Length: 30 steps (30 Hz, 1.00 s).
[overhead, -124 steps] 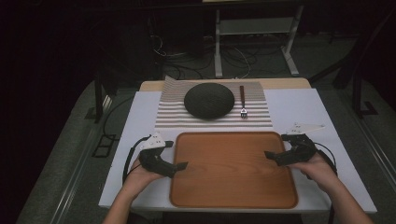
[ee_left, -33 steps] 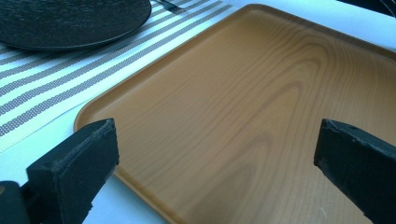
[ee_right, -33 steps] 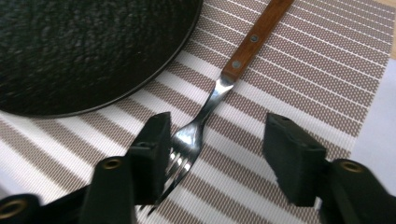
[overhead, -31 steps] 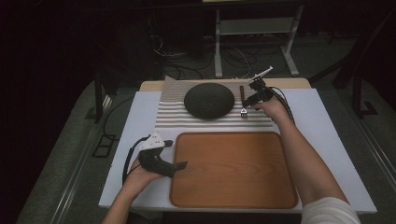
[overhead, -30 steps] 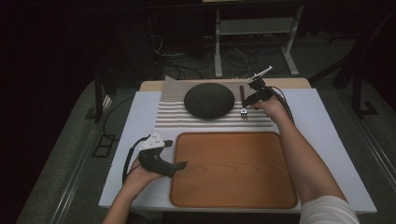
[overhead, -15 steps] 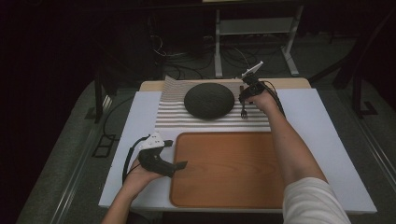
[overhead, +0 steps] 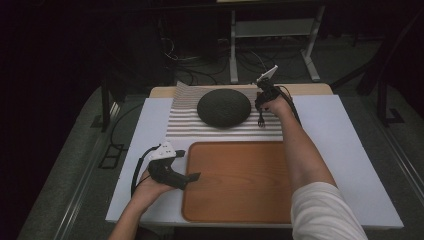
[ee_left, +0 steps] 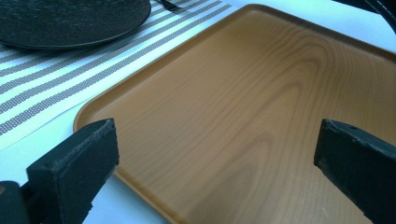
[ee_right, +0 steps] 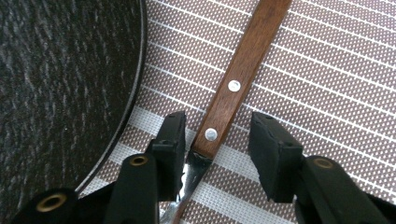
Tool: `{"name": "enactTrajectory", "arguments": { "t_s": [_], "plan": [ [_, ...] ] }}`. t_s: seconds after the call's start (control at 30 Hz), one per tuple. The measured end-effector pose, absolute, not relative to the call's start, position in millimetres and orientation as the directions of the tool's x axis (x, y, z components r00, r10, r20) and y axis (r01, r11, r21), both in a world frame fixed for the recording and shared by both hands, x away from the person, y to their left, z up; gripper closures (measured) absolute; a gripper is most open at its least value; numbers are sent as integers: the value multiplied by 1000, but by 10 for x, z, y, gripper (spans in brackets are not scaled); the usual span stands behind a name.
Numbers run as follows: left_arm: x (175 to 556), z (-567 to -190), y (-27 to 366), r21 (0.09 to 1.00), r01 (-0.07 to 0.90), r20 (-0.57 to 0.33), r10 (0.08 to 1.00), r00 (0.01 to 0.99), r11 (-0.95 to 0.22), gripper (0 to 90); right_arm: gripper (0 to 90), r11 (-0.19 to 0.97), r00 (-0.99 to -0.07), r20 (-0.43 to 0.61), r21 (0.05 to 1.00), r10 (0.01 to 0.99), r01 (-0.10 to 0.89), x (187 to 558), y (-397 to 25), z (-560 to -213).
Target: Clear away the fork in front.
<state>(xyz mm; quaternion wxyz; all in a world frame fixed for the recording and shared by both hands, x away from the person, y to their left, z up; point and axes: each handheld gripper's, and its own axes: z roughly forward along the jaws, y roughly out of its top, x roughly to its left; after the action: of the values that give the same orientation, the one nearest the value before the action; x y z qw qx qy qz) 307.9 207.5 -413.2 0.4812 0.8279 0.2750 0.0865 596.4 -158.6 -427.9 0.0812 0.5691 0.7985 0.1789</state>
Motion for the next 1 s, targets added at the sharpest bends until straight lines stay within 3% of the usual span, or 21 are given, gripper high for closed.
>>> {"name": "enactTrajectory", "arguments": {
  "t_s": [0.1,0.5,1.0],
  "plan": [
    [3081,-4132,2072,844,372,-122,537,835,-386,0,643,296,-340,59,371,938,880,5970,-1580,-4275],
    [3082,-4134,2064,843,370,-120,535,836,-389,0,748,313,-349,47,342,936,886,5972,-1608,-4261],
    [3081,-4132,2071,844,370,-121,534,837,-388,0,770,332,-366,36,343,930,879,5945,-1621,-4254]
  ]
}}
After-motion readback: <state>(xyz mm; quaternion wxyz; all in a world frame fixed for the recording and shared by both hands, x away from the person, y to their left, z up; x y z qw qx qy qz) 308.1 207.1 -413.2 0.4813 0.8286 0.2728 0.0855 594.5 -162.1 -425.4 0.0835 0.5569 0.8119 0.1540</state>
